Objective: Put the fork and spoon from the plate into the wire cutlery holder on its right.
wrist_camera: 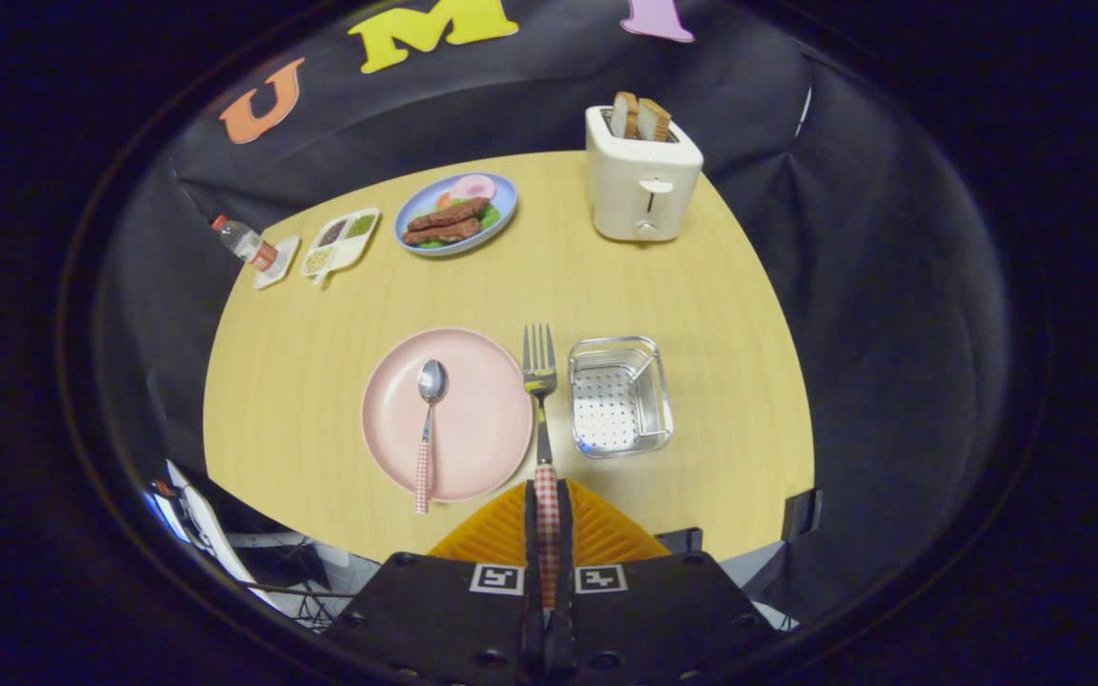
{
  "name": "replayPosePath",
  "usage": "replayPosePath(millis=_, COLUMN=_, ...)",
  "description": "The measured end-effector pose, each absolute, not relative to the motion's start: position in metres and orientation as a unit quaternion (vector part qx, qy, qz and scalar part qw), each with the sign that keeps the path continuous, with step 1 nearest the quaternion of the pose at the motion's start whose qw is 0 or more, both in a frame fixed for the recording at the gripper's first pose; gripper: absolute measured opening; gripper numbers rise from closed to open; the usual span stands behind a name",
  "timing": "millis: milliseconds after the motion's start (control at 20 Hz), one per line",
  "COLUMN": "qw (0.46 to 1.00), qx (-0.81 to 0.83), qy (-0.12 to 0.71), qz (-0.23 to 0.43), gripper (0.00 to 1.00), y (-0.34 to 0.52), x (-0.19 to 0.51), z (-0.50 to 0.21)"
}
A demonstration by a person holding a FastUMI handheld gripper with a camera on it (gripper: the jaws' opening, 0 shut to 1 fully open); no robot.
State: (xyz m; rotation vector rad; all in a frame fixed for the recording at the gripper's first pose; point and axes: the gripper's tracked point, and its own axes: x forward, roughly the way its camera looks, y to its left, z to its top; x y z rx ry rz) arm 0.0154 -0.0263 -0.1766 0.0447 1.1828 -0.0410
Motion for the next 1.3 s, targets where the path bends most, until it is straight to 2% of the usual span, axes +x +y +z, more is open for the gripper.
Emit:
replayPosePath(millis=200, qw=0.801, qx=0.001, qy=0.598, qz=-0.033, gripper=0.04, y=-0.061, x=0.017, z=-0.172)
replayPosePath(millis=400, qw=0.742, qx=0.042, qy=0.669, qz=-0.025, gripper=0.05, y=-0.058, x=0.021, z=-0.187)
replayPosePath(millis=700, qw=0.681, qx=0.021, qy=0.730, qz=-0.040, gripper=0.05, y=-0.067, x=0.034, z=-0.211)
replayPosePath(millis=1100, qw=0.675, qx=0.038, qy=0.735, qz=-0.044, gripper=0.05, y=-0.073, x=0.053, z=-0.229)
replayPosePath(millis=1300, qw=0.685, qx=0.046, qy=0.727, qz=-0.029, gripper=0.12, y=-0.074, x=0.052, z=-0.229)
